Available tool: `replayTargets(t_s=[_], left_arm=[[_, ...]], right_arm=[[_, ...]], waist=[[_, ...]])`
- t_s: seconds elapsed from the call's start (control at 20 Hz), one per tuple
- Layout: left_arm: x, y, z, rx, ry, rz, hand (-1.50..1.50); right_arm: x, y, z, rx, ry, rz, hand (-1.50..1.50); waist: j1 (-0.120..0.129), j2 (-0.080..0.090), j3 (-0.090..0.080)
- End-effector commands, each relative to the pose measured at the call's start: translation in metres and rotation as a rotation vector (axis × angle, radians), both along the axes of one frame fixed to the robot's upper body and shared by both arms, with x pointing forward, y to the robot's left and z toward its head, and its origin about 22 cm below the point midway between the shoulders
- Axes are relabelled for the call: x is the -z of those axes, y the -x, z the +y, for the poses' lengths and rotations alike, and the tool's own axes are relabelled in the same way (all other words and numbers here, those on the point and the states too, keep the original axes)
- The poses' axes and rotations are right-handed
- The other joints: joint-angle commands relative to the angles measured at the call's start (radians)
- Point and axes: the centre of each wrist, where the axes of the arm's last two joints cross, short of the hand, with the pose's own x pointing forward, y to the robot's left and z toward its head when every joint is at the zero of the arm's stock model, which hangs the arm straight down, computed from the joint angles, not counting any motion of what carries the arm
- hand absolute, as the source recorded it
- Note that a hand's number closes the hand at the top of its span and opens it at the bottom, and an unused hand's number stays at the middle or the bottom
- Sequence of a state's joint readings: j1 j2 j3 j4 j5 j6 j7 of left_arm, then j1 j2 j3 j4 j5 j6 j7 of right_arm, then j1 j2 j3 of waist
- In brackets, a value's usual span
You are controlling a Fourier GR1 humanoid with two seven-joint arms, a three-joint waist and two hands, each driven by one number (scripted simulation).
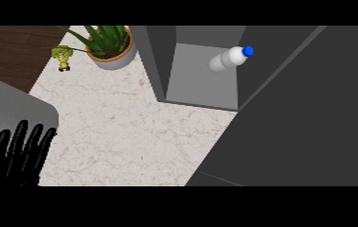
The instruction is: Pick up the bottled water, place it into the cabinet and close the cabinet
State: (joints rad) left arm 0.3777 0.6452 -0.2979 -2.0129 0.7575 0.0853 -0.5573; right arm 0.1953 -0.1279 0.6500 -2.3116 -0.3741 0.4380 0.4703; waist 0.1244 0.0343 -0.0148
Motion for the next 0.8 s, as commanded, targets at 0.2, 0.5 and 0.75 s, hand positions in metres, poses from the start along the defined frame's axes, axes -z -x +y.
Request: replayTargets(t_s=[0.2, 0.5, 0.75], left_arm=[[0.001, 0.001, 0.005, -0.011, 0.002, -0.003, -1.5], [0.001, 0.002, 0.004, 0.024, 0.012, -0.003, -1.5], [0.0, 0.001, 0.001, 0.039, 0.025, 0.014, -1.5]], right_arm=[[0.014, -0.04, -0.004, 0.409, -0.11, 0.145, 1.5], [0.015, -0.096, -0.002, 0.571, -0.103, 0.171, 1.5], [-0.001, -0.155, 0.022, 0.642, -0.099, 0.218, 1.5]], waist=[[-0.013, 0.007, 0.005], [0.033, 0.006, 0.008], [0.029, 0.001, 0.012]])
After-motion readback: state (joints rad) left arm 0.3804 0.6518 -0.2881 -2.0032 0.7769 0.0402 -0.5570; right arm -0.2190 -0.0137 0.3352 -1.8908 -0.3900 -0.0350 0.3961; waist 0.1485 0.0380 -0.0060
